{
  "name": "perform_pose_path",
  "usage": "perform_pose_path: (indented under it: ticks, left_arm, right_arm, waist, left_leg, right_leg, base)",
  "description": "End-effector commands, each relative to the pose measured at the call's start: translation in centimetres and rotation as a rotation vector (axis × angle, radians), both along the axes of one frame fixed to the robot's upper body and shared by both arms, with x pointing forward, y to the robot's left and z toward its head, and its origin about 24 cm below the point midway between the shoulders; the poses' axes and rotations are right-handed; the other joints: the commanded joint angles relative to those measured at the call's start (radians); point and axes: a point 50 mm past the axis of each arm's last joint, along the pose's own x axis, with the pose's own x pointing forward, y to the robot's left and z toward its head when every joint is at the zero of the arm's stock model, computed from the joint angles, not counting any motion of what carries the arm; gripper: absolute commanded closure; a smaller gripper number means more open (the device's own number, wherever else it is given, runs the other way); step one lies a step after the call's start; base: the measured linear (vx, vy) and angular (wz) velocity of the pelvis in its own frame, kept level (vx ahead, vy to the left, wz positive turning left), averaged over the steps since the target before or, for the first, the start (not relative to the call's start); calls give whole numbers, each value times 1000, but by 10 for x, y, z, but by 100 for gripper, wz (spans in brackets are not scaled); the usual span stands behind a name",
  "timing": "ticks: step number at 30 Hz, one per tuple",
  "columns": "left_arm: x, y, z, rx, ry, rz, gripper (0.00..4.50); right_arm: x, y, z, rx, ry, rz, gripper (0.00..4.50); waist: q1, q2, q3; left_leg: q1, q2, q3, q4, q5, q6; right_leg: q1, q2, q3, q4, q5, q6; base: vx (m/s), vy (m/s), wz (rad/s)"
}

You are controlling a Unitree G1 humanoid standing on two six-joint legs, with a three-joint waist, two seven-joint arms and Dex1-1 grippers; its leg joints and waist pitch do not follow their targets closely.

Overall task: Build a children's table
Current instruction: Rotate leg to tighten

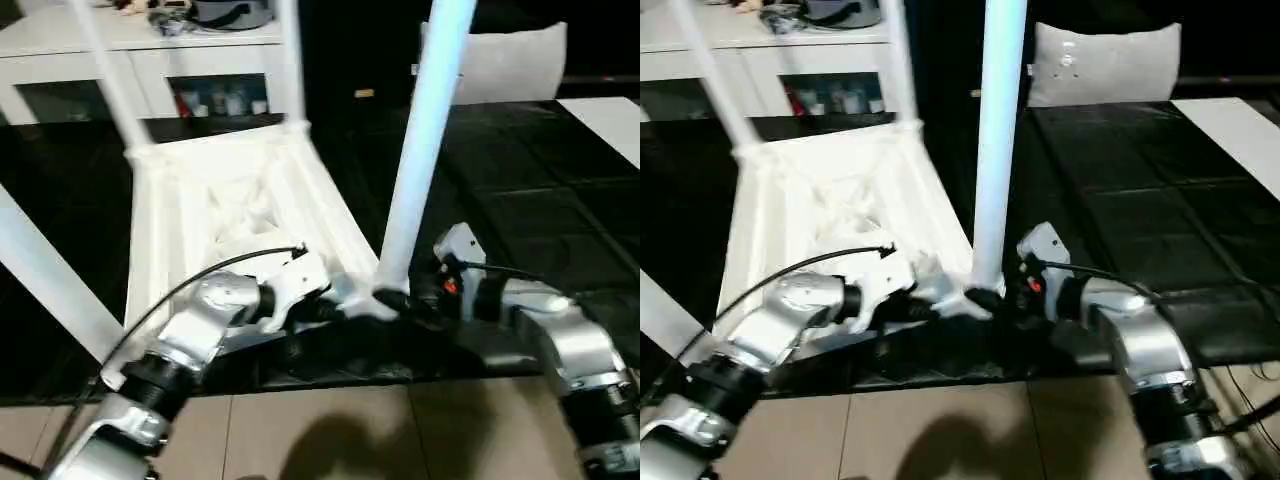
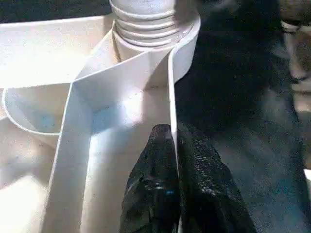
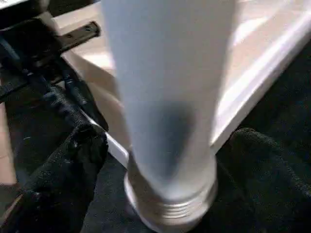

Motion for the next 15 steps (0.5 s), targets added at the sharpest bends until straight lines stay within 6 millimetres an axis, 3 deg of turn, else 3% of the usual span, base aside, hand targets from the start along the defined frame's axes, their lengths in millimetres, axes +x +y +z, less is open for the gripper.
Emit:
perform_pose_path:
  ticks: [1, 3, 15]
  left_arm:
    - [-9, -4, -1, 30, 34, -125, 450]
    - [-11, -2, -1, 41, 45, -155, 450]
    - [-14, 10, -1, 111, 74, -250, 450]
  right_arm:
    - [-1, 4, 4, 13, 14, 92, 9]
    - [-3, 5, 5, 28, 28, 135, 9]
    - [-7, 12, 4, 73, 110, 292, 119]
  waist:
    - [4, -14, -63]
    - [8, -13, -65]
    - [30, -18, -65]
  left_leg:
    - [-5, 32, 1, -70, -192, 71]
    - [-5, 34, 1, -69, -181, 74]
    - [-3, 36, 3, -69, -167, 64]
  right_leg:
    - [59, -57, 45, -65, -341, -180]
    - [58, -57, 46, -61, -321, -187]
    - [56, -59, 48, -57, -324, -190]
  base:
    - [0, 0, 0]
    - [0, 0, 0]
    - [0, 0, 0]
